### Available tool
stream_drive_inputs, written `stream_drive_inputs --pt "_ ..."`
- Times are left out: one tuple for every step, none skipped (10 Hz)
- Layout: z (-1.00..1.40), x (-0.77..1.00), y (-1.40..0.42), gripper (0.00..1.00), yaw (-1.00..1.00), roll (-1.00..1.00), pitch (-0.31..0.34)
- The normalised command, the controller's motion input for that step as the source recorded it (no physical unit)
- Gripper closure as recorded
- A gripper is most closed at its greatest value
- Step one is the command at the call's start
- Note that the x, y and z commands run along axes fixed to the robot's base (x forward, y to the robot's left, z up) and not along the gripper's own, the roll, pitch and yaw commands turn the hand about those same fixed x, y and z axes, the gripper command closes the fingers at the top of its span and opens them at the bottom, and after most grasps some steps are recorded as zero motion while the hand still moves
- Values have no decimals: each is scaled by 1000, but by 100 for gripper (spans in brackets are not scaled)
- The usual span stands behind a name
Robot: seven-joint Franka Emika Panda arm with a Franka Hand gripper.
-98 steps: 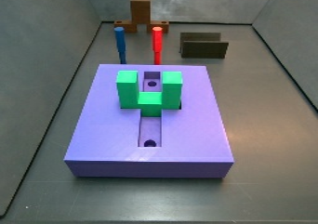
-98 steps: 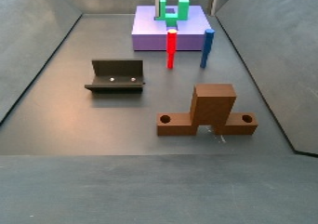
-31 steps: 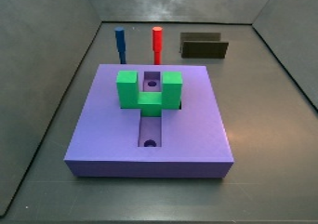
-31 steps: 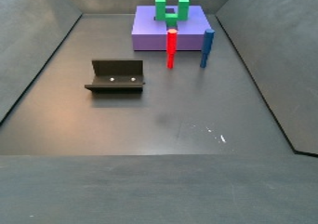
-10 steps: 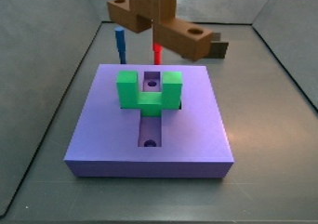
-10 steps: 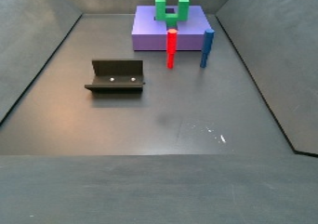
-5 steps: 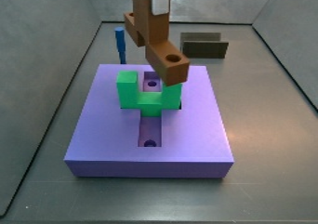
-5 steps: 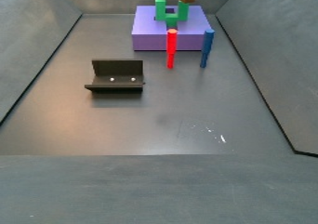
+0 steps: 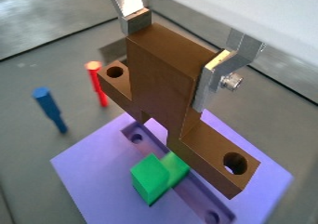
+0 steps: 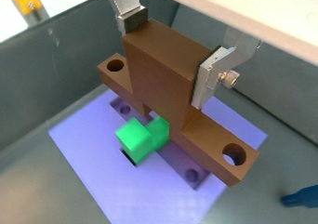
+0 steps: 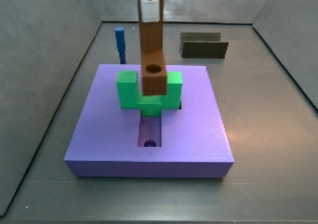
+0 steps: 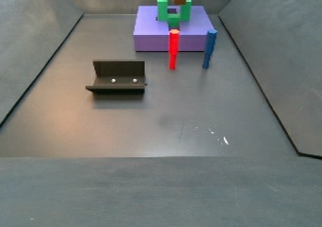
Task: Pick up the brown object. Move up. Move to above the board. Insert the brown object.
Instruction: Insert the brown object.
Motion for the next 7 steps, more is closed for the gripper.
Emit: stream_drive_inputs --pt "-194 160 -326 100 -317 0 -30" --pt "-174 17 -126 100 -46 -4 -27" --pt "-111 0 -120 100 0 19 0" --pt "-120 0 -43 100 0 96 0" --pt "-134 -11 0 100 0 107 0" --pt "-171 0 0 100 0 81 0" --pt "-191 0 0 100 0 74 0"
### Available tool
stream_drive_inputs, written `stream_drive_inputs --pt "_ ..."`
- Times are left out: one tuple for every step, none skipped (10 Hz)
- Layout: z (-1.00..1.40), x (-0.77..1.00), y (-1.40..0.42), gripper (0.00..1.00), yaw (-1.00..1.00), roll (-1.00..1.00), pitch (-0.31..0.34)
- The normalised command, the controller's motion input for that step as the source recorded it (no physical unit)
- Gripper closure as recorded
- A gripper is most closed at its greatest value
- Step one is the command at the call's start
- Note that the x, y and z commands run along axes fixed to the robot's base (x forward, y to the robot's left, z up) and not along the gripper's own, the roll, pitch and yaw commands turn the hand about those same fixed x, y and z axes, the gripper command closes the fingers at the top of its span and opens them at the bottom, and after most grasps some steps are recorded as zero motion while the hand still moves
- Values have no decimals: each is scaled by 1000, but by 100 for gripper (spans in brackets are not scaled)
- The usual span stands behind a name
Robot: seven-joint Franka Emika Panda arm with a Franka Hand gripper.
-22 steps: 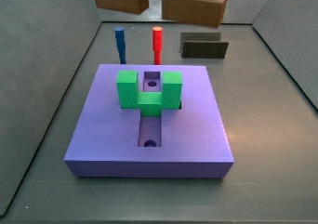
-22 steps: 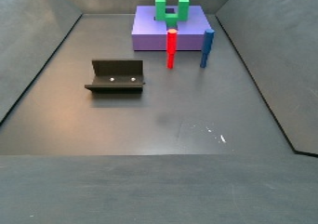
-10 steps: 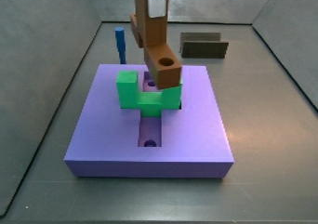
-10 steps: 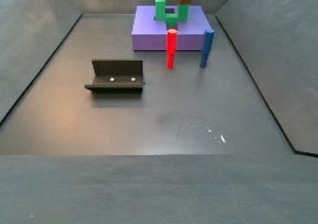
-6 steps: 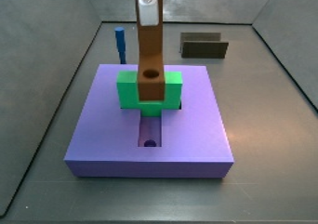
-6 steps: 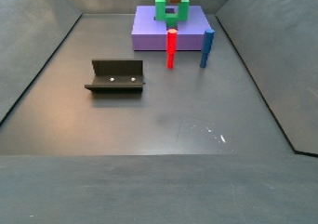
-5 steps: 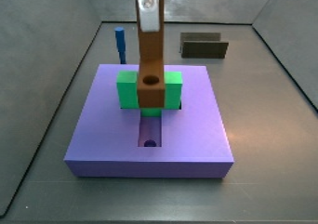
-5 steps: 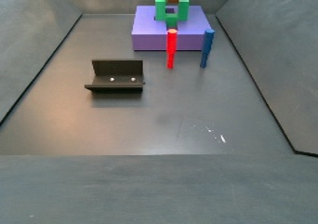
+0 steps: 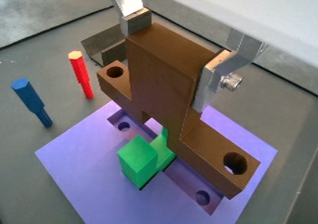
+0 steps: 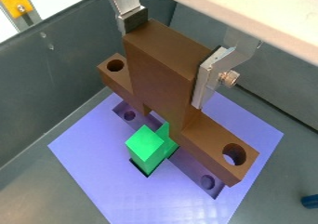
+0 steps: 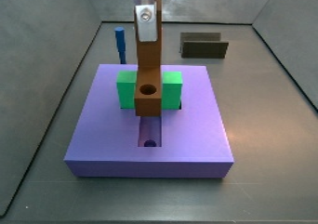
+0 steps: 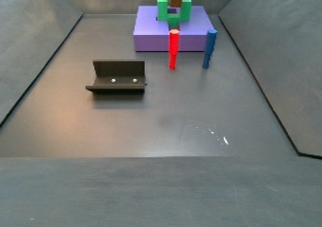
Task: Pick up the brown object. Move up. Move to above the board. Insert the brown object.
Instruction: Insert the brown object.
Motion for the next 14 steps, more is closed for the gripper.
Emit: stream_drive_inputs --pt "-280 0 0 100 0 17 -13" --pt "-337 0 0 100 9 0 -47" --pt "-374 0 0 100 0 0 -56" --pt "-406 0 0 100 0 0 -57" --pt "-389 6 0 100 0 0 -31" --pt "-346 0 0 100 9 0 -34" --pt "-303 14 0 100 57 34 -26" --pt "-260 6 0 100 97 63 -33" --pt "-214 43 0 100 151 79 -27" --pt "-177 66 0 100 131 43 -21" --pt "-91 163 0 100 137 53 -16" --pt "-51 197 0 100 74 71 0" --pt "-83 137 -17 100 0 96 0" --pt "-80 103 -20 100 0 109 0"
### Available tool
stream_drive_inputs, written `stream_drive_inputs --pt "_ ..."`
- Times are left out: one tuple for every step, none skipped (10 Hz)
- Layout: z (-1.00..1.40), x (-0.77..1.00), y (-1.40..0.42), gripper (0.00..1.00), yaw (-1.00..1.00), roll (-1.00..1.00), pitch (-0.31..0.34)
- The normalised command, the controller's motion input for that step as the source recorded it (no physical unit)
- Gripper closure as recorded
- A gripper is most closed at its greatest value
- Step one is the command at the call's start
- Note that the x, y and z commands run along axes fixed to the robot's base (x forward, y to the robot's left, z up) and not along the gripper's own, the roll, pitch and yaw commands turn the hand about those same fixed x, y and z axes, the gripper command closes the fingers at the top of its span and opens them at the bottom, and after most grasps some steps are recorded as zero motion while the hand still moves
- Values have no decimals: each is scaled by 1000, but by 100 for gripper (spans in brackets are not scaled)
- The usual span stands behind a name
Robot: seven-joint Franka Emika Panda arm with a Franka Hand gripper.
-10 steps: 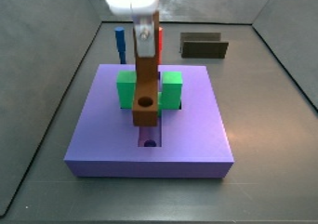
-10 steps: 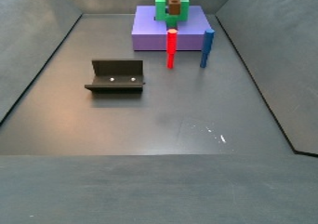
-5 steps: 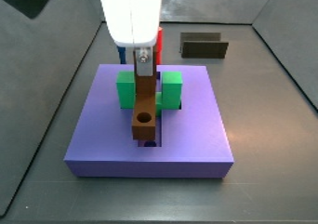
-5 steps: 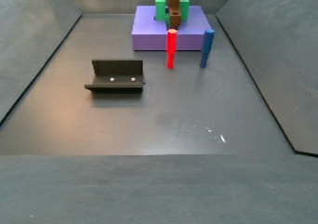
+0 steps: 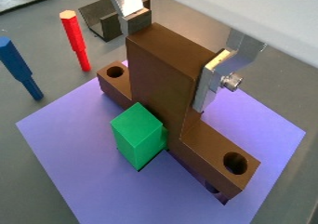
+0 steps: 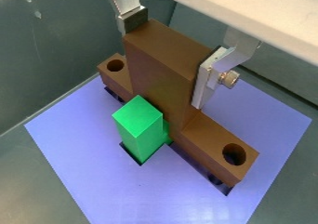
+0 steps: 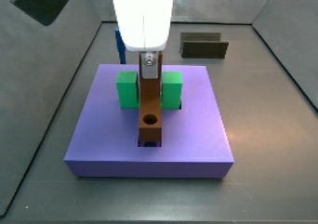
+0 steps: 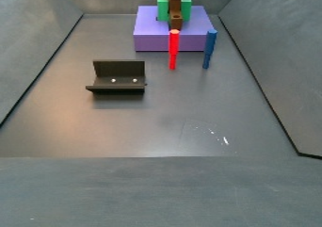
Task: Pick up the brown object. Move up. Move to above the board. Insert the brown object.
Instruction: Insert the brown object.
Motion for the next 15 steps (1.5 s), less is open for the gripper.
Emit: stream_drive_inputs --pt "-91 91 -9 100 0 126 0" --pt "-114 86 0 100 0 134 0" --pt "-140 69 0 100 0 146 0" --pt "-171 31 0 100 0 147 0" --pt "-166 49 -189 100 40 166 -4" --pt "-191 74 -220 100 37 183 -10" --pt "-229 137 -220 100 11 174 -6" --pt "-229 166 -214 100 0 131 0" --pt "-246 174 -171 100 0 111 0" --pt "-329 260 -26 100 -29 13 0" --pt "-377 186 0 100 -203 -60 -36" --pt "-563 26 0 100 -171 -84 -86" --pt "-583 0 63 100 -131 -120 -113" --pt "0 26 0 100 0 0 0" --pt "0 0 0 100 0 0 0"
